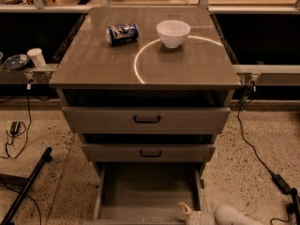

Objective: Close bottom drawer

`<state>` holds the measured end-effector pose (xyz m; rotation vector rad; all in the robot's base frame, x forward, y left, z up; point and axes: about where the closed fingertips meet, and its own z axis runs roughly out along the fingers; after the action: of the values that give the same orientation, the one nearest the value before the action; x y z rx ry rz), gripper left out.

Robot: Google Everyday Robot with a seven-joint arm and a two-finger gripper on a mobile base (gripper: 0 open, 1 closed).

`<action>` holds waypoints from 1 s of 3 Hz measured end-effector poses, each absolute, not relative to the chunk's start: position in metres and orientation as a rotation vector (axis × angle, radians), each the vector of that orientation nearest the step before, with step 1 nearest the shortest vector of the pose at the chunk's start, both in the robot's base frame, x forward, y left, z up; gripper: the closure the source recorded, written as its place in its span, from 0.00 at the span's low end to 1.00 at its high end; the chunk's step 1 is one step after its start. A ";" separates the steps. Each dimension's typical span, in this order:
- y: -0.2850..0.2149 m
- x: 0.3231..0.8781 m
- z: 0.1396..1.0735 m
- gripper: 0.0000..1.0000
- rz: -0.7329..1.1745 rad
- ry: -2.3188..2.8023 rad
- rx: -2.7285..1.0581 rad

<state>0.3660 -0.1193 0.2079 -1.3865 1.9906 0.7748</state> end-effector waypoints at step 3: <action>-0.115 0.355 0.197 0.00 0.807 2.005 -1.373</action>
Offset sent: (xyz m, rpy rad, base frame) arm -0.0183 0.0028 -0.0195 0.0140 0.0475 -0.0142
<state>0.3545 -0.1152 0.1965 -1.3726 2.0049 0.8069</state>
